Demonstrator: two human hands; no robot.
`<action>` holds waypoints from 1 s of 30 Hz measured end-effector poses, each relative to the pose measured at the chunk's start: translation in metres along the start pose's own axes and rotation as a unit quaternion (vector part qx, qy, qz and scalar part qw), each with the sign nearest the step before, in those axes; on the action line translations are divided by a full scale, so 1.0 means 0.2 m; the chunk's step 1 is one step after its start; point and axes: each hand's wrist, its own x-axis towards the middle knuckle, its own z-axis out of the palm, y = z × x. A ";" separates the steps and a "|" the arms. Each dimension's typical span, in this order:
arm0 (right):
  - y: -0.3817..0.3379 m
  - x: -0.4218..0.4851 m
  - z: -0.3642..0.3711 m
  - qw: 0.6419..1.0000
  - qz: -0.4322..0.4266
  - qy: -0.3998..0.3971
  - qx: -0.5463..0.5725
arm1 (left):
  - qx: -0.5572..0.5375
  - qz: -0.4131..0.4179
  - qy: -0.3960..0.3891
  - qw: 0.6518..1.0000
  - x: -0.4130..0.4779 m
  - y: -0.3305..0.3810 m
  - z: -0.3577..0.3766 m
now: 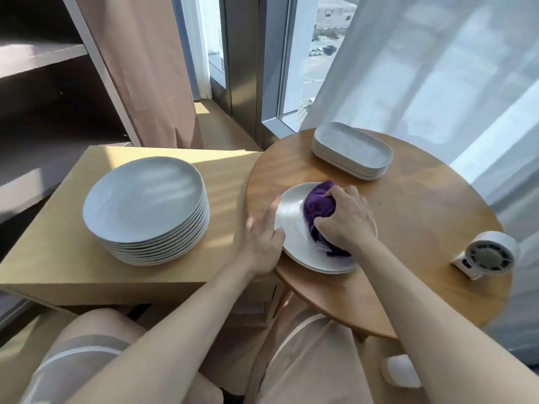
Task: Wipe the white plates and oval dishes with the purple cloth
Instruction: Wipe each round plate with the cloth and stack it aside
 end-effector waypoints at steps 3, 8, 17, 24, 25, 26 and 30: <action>-0.10 0.05 0.04 1.000 -0.031 -0.004 0.000 | 0.001 -0.004 -0.014 1.000 0.00 -0.01 0.00; -0.14 0.02 0.05 0.994 -0.098 -0.035 0.045 | 0.017 -0.010 -0.002 1.000 0.02 -0.05 0.04; -0.12 -0.17 -0.04 0.982 -0.111 -0.137 0.071 | 0.045 -0.014 0.054 0.997 -0.01 -0.05 0.05; -0.04 -0.27 -0.12 0.990 -0.022 -0.138 -0.023 | 0.023 -0.018 0.065 0.997 0.01 -0.01 0.06; -0.02 -0.27 -0.15 0.989 -0.010 -0.139 -0.050 | 0.017 -0.019 0.066 0.998 0.02 -0.02 0.06; 0.01 -0.27 -0.18 0.988 0.004 -0.136 -0.075 | 0.011 -0.019 0.066 0.998 0.02 -0.02 0.06; 0.06 -0.23 -0.20 0.980 0.033 -0.082 -0.177 | -0.002 -0.010 0.082 0.997 0.04 -0.04 0.09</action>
